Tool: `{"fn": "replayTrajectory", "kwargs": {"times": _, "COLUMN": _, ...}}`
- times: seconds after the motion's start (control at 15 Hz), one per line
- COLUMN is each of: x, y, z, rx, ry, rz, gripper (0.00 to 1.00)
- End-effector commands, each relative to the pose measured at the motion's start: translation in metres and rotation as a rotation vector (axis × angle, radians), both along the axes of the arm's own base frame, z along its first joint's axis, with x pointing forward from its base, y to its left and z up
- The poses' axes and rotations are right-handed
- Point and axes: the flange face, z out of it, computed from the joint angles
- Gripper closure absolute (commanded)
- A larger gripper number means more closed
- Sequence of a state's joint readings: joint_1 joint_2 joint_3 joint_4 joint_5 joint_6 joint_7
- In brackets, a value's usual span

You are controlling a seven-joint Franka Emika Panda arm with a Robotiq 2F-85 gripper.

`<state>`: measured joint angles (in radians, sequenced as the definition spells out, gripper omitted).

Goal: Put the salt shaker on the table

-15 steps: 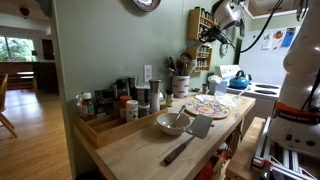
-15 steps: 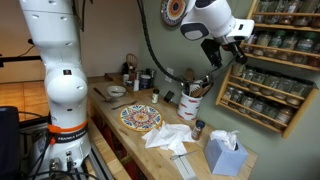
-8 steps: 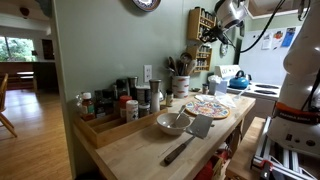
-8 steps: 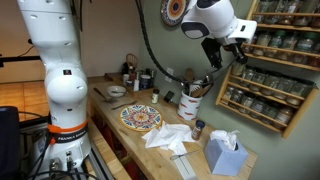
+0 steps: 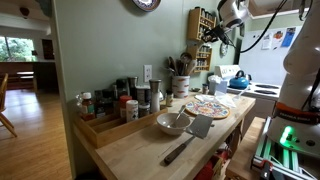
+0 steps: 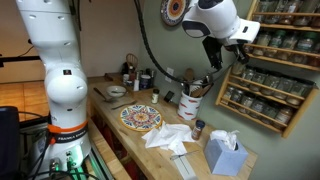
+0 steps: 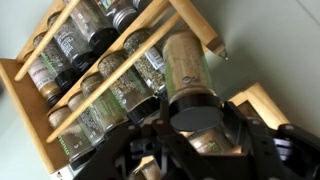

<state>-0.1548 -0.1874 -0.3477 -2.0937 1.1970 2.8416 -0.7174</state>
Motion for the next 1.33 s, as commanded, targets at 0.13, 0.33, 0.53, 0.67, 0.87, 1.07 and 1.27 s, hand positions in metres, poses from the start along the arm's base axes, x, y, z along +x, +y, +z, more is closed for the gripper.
{"fn": "replayTrajectory", "kwargs": {"times": 0.13, "x": -0.013, "y": -0.008, "z": 0.008, "rx": 0.046, "ry": -0.052, "rz": 0.023, "gripper": 0.69}}
{"fn": "replayTrajectory", "kwargs": {"times": 0.33, "x": -0.018, "y": -0.013, "z": 0.008, "rx": 0.067, "ry": -0.059, "rz": 0.025, "gripper": 0.69}}
{"fn": "replayTrajectory", "kwargs": {"times": 0.53, "x": -0.023, "y": -0.018, "z": 0.008, "rx": 0.076, "ry": -0.058, "rz": 0.021, "gripper": 0.69}}
{"fn": "replayTrajectory", "kwargs": {"times": 0.67, "x": -0.025, "y": -0.020, "z": 0.007, "rx": 0.080, "ry": -0.056, "rz": 0.021, "gripper": 0.69}}
{"fn": "replayTrajectory", "kwargs": {"times": 0.87, "x": -0.026, "y": -0.021, "z": 0.005, "rx": 0.092, "ry": -0.051, "rz": 0.037, "gripper": 0.69}}
{"fn": "replayTrajectory", "kwargs": {"times": 1.07, "x": -0.027, "y": -0.020, "z": 0.004, "rx": 0.103, "ry": -0.045, "rz": 0.057, "gripper": 0.69}}
{"fn": "replayTrajectory", "kwargs": {"times": 1.27, "x": -0.030, "y": -0.022, "z": 0.004, "rx": 0.112, "ry": -0.046, "rz": 0.069, "gripper": 0.69}}
